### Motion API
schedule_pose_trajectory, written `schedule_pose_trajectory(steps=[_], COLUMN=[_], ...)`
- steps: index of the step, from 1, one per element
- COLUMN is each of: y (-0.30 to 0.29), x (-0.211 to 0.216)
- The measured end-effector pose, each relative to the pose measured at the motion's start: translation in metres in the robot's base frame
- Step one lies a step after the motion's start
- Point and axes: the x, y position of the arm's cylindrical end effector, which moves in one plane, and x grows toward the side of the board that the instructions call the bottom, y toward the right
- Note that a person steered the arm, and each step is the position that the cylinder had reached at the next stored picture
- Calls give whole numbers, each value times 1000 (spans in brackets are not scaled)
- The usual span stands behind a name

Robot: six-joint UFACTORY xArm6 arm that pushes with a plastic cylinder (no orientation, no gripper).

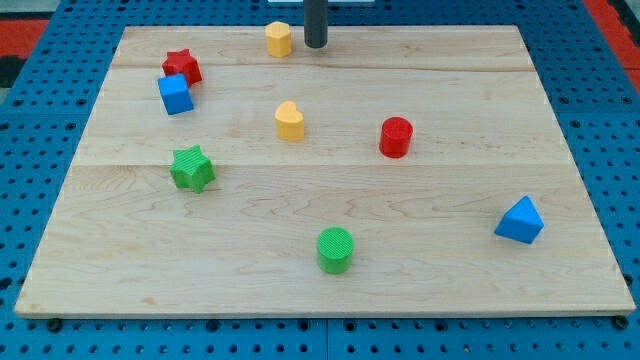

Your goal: Move the yellow hexagon near to the red star

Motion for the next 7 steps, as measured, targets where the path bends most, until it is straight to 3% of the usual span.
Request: schedule_pose_trajectory(steps=[4,7], y=[-109,-120], x=[5,9])
